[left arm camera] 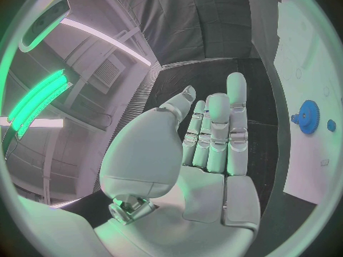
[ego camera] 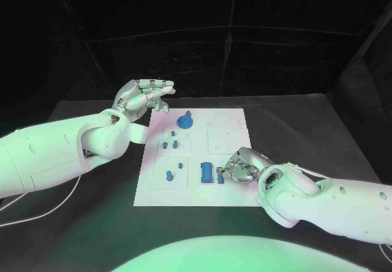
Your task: Assemble the parts on the task board
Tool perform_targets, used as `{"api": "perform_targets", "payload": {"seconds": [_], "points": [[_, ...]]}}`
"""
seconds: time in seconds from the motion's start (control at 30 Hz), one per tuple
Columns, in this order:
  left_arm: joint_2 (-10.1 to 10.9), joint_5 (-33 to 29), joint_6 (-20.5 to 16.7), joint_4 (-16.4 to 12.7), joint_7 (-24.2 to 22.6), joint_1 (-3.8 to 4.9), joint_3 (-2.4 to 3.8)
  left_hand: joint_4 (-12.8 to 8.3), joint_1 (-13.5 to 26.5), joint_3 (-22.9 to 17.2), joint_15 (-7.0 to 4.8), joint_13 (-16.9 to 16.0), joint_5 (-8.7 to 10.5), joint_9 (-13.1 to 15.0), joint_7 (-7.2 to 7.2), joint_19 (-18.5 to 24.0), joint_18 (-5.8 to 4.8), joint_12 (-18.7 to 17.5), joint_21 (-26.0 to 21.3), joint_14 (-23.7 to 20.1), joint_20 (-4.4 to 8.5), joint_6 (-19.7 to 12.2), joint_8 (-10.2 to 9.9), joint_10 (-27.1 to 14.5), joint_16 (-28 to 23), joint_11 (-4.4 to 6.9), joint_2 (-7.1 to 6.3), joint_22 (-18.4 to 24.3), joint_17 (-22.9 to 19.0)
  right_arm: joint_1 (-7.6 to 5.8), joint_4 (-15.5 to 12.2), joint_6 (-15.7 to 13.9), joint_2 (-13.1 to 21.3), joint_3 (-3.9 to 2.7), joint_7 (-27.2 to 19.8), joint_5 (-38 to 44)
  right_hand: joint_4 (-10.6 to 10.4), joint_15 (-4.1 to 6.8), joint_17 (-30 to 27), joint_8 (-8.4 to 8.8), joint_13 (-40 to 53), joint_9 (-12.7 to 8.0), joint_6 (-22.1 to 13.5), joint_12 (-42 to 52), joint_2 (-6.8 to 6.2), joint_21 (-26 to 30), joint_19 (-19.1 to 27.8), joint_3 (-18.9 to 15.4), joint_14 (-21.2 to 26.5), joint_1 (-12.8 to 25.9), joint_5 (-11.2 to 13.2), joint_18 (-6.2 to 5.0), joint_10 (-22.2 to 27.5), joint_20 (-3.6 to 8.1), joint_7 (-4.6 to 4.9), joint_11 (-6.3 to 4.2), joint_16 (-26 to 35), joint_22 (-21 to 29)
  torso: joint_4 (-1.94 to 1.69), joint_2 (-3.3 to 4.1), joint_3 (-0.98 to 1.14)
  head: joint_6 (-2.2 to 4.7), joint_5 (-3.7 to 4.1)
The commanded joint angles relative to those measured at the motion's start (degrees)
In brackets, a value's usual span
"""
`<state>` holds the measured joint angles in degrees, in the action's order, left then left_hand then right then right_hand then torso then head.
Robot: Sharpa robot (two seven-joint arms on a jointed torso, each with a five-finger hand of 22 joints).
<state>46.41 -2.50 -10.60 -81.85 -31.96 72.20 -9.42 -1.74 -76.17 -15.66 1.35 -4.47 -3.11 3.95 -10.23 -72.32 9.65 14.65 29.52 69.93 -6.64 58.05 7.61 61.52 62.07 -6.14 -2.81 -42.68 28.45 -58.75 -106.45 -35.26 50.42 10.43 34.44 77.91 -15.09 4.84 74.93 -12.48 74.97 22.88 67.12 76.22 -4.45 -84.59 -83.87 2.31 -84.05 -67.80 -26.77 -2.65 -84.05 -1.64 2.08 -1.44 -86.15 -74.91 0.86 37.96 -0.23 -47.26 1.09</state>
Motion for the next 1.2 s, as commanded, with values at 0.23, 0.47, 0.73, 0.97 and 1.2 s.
{"api": "perform_targets", "payload": {"seconds": [0.23, 0.47, 0.73, 0.97, 1.2], "points": [[0.07, -0.16, 0.47, -0.17, -0.12, 0.09, 0.05, -0.05, -0.57, 0.39, -0.12, 0.07, 0.03, -0.09, -0.18, 0.18, 0.77, 0.24, -0.17, -0.33, -0.14, -0.37, 0.33, -0.34, -0.22, -0.08, 0.16, 0.09, -0.05, -0.08, -0.36, 0.39, 0.36, -0.04, 0.07, 0.59, -1.40, 0.09, 7.31, -0.31, 5.73, 0.63, -0.28, -0.13, 0.16, 0.10, -0.36, -3.87, -4.44, 2.03, 8.41, 0.59, -1.15, -0.05, 0.49, -0.12, 0.34, -8.12, -0.01, 0.01, 0.02, 0.02, 0.11], [0.13, -0.16, 0.42, -0.23, -0.16, 0.09, 0.05, -0.05, -0.57, 0.39, -0.12, 0.07, 0.03, -0.09, -0.18, 0.18, 0.77, 0.24, -0.17, -0.33, -0.14, -0.37, 0.33, -0.34, -0.22, -0.08, 0.16, 0.09, -0.05, -0.08, -0.71, 0.02, 1.33, -0.04, -0.22, 1.31, -0.27, 0.12, 7.29, -0.39, 5.80, 0.92, -0.56, -0.11, 0.83, 0.17, -0.31, -4.44, -4.44, -0.21, 8.46, 0.57, -1.14, -0.03, 0.48, -0.14, 0.36, -8.08, 0.00, -0.01, 0.00, 0.06, 0.21], [0.21, -0.16, 0.39, -0.24, -0.23, 0.09, 0.04, -0.05, -0.57, 0.39, -0.12, 0.07, 0.03, -0.09, -0.18, 0.18, 0.77, 0.24, -0.17, -0.33, -0.14, -0.37, 0.33, -0.34, -0.22, -0.08, 0.16, 0.09, -0.05, -0.10, -0.78, 0.36, 2.99, -0.05, -5.40, -0.17, 3.51, -0.53, 6.34, 0.98, 5.29, 0.67, -2.89, -1.13, 0.43, 1.23, 0.76, -5.24, -4.23, -6.31, 12.27, 0.23, -0.42, -0.52, 1.53, 0.70, 0.93, -6.89, -0.13, -0.16, 0.03, 0.35, 0.35], [0.23, -0.17, 0.32, -0.25, -0.28, 0.09, 0.04, -0.05, -0.57, 0.39, -0.12, 0.07, 0.03, -0.09, -0.18, 0.18, 0.77, 0.24, -0.17, -0.33, -0.14, -0.37, 0.33, -0.34, -0.22, -0.08, 0.16, 0.09, -0.05, -0.12, -0.41, 2.87, 3.21, -0.05, -7.65, -1.28, 4.80, -0.85, 6.04, 1.25, 5.00, 0.70, -3.01, -1.66, 0.56, 1.55, 1.04, -6.70, -4.16, -7.57, 17.46, 0.14, -0.04, -0.88, 1.88, 1.04, 1.15, -6.61, -0.04, -0.01, 0.07, 0.51, 0.27], [0.27, -0.17, 0.28, -0.25, -0.28, 0.09, 0.04, -0.05, -0.57, 0.39, -0.12, 0.07, 0.03, -0.09, -0.18, 0.18, 0.77, 0.24, -0.17, -0.33, -0.14, -0.37, 0.33, -0.34, -0.22, -0.08, 0.16, 0.09, -0.05, -0.12, -0.50, 3.88, 2.96, -0.04, -8.09, -1.54, 3.97, -0.91, 6.09, 1.22, 5.10, 0.81, -2.76, -1.50, 1.03, 1.55, 0.99, -8.34, -4.18, -6.10, 18.03, 0.14, -0.10, -1.01, 1.86, 1.07, 1.13, -6.66, 0.01, 0.03, 0.02, 0.56, 0.21]]}}
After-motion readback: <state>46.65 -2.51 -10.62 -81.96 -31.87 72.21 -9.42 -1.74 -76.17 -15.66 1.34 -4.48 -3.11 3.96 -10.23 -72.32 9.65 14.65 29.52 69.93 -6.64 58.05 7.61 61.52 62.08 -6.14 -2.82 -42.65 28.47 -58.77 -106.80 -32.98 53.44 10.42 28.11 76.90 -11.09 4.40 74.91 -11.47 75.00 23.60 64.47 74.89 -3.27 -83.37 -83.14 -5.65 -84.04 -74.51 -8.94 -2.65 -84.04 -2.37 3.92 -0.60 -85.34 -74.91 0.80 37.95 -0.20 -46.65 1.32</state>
